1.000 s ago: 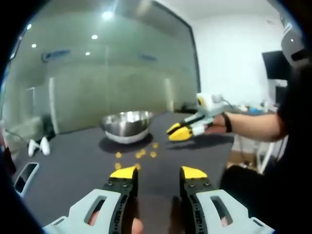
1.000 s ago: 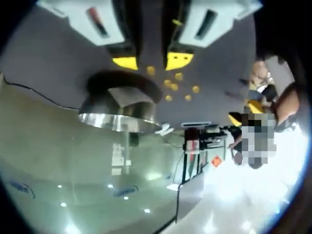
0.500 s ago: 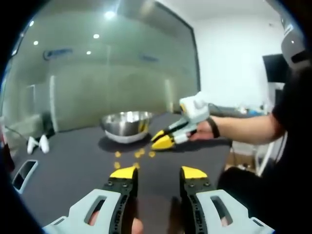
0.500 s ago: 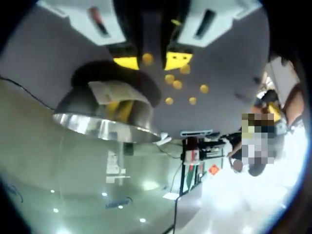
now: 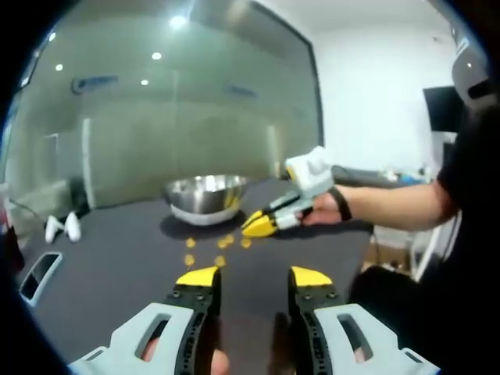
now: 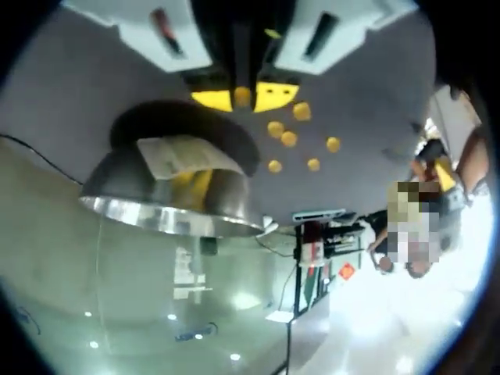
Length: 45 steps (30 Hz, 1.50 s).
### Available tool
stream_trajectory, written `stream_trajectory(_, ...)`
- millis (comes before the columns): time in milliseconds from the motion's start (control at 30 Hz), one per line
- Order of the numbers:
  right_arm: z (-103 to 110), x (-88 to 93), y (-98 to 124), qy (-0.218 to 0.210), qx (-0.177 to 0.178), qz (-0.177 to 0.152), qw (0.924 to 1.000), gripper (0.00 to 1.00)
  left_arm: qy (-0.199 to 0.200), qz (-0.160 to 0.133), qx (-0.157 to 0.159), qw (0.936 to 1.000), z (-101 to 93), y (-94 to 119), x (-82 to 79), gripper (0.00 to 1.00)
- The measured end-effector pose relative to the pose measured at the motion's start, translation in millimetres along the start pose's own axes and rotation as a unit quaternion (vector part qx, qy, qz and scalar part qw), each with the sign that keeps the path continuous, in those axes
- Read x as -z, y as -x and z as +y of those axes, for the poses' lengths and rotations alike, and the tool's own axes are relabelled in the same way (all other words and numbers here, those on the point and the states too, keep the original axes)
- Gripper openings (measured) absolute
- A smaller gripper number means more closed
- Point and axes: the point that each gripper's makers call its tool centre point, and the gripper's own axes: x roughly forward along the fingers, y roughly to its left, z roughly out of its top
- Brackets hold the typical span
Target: Pick up the QQ candy scattered on the table and place it into the stainless steel bowl on the table
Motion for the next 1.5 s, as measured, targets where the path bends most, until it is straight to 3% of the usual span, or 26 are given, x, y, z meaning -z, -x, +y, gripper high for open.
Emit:
stream_trajectory(367,5.7,-5.6,7.7,-0.007,0.001,-0.008,0.9999,0.09,-0.003,0.001,-0.002,1.0,-0.3,2.1,0.2,0.36)
stream_trajectory(500,13.8,-17.7,23.2,0.0,0.006,-0.023,0.9997,0.09,-0.002,0.001,-0.002,1.0,-0.7,2.3,-0.1,0.36)
stream_trajectory(733,6.5,-46.7,52.6,-0.007,0.042,-0.067,0.9968,0.09,-0.002,0.001,0.0,1.0,-0.3,0.9,1.4,0.36)
stream_trajectory(1000,-22.6,-89.5,66.1,-0.01,0.108,-0.132,0.9853,0.09,-0.002,-0.001,0.005,1.0,-3.4,-2.0,0.3,0.36)
stream_trajectory(1133,-38.0,-112.7,56.3,0.003,0.132,-0.149,0.98,0.09,-0.002,-0.001,0.006,1.0,-4.1,-2.0,-0.3,0.36)
stream_trajectory(1233,-53.6,-123.1,41.2,0.006,0.144,-0.144,0.9791,0.09,-0.003,-0.001,0.006,1.0,-5.1,-1.4,-1.1,0.36)
stream_trajectory(1500,-63.1,-128.0,13.5,-0.01,0.155,-0.128,0.9795,0.09,-0.002,-0.007,0.0,1.0,-3.5,4.1,-4.3,0.36)
